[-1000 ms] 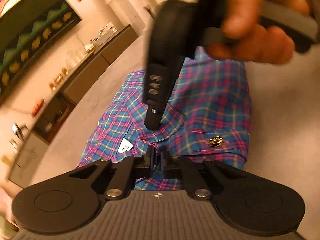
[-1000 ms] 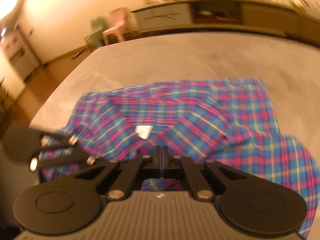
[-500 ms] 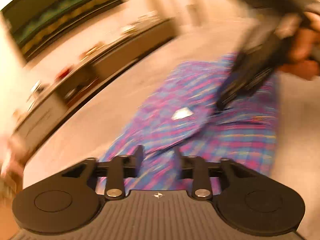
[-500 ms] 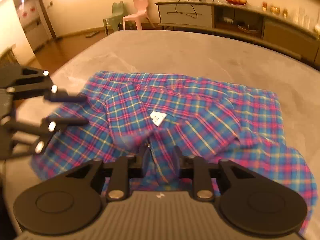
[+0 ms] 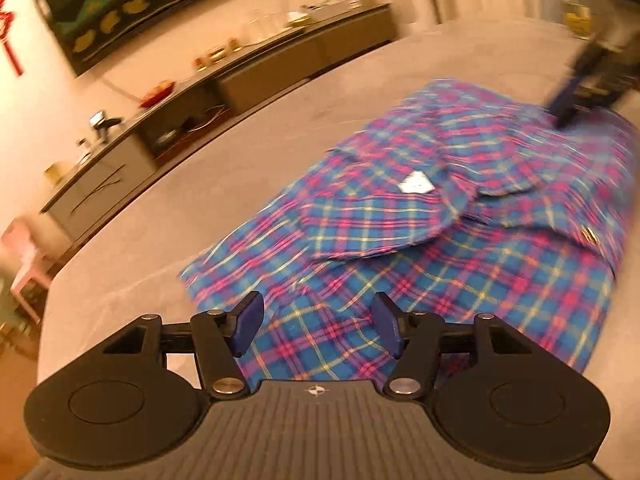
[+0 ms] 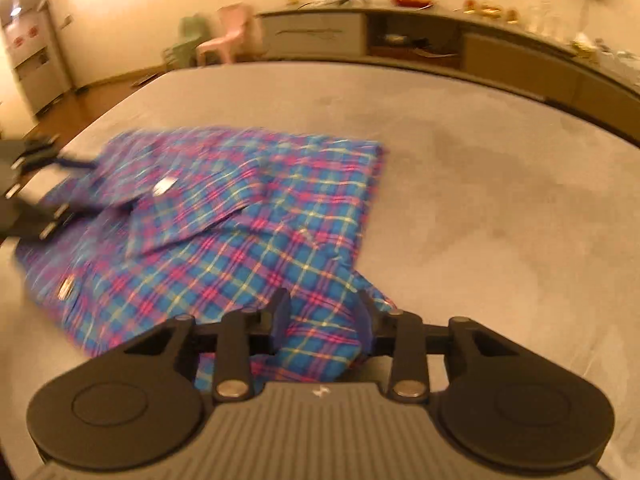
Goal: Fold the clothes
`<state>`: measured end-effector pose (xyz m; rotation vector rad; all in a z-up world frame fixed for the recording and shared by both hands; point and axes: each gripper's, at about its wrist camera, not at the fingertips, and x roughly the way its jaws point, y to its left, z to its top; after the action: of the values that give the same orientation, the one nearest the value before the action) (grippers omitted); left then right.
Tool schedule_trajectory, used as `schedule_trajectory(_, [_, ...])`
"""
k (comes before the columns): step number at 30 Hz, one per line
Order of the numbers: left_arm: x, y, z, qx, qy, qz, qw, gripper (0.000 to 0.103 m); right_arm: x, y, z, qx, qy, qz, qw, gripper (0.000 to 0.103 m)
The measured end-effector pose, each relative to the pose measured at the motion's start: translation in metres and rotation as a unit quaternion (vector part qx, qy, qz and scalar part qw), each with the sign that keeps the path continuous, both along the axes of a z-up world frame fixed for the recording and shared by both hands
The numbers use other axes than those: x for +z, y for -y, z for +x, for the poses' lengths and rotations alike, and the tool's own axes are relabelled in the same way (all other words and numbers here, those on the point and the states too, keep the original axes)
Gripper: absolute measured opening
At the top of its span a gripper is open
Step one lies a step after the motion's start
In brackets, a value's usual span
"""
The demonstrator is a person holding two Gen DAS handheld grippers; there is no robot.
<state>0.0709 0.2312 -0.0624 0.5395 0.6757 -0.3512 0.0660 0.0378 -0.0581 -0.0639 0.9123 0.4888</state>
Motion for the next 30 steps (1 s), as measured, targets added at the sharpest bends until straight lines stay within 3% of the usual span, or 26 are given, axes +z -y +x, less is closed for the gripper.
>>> schedule_trajectory(3, [0.01,-0.007,0.001,-0.007,0.002,-0.027,0.9996,0.062,0.017,-0.001,-0.006,0.032,0.017,0.013,0.999,0.038])
schedule_trajectory(5, [0.014,-0.006,0.002,-0.021,0.003,-0.048,0.9986,0.064,0.029,0.001,0.006,0.022,0.038,0.046,0.998,0.056])
schedule_trajectory(8, [0.017,-0.006,0.006,-0.038,0.0,-0.076,0.9964,0.071,0.027,-0.01,0.037,0.037,0.017,0.078,0.996,0.06])
schedule_trajectory(13, [0.008,-0.022,0.028,-0.04,-0.04,-0.111,0.9922,0.073,0.003,-0.043,0.078,0.09,-0.04,0.057,0.993,0.061])
schedule_trajectory(16, [-0.002,-0.031,0.041,-0.045,-0.071,-0.116,0.9896,0.075,0.005,-0.052,0.084,0.118,-0.055,0.064,0.989,0.015])
schedule_trajectory(17, [-0.004,-0.033,0.043,-0.048,-0.079,-0.118,0.9886,0.076,0.008,-0.054,0.083,0.126,-0.051,0.053,0.989,0.01])
schedule_trajectory(19, [-0.002,-0.038,0.047,-0.054,-0.09,-0.129,0.9861,0.077,0.015,-0.06,0.076,0.147,-0.032,0.027,0.988,0.007])
schedule_trajectory(22, [0.014,-0.053,0.047,-0.059,-0.069,-0.151,0.9844,0.077,0.04,-0.062,0.064,0.173,0.02,0.007,0.985,0.005])
schedule_trajectory(27, [0.048,-0.093,0.07,-0.019,-0.035,-0.207,0.9775,0.077,0.072,-0.068,0.041,0.211,0.091,-0.001,0.973,0.005])
schedule_trajectory(30, [0.047,-0.091,0.094,-0.014,-0.041,-0.183,0.9822,0.075,0.086,-0.083,0.021,0.235,0.137,-0.023,0.962,0.005])
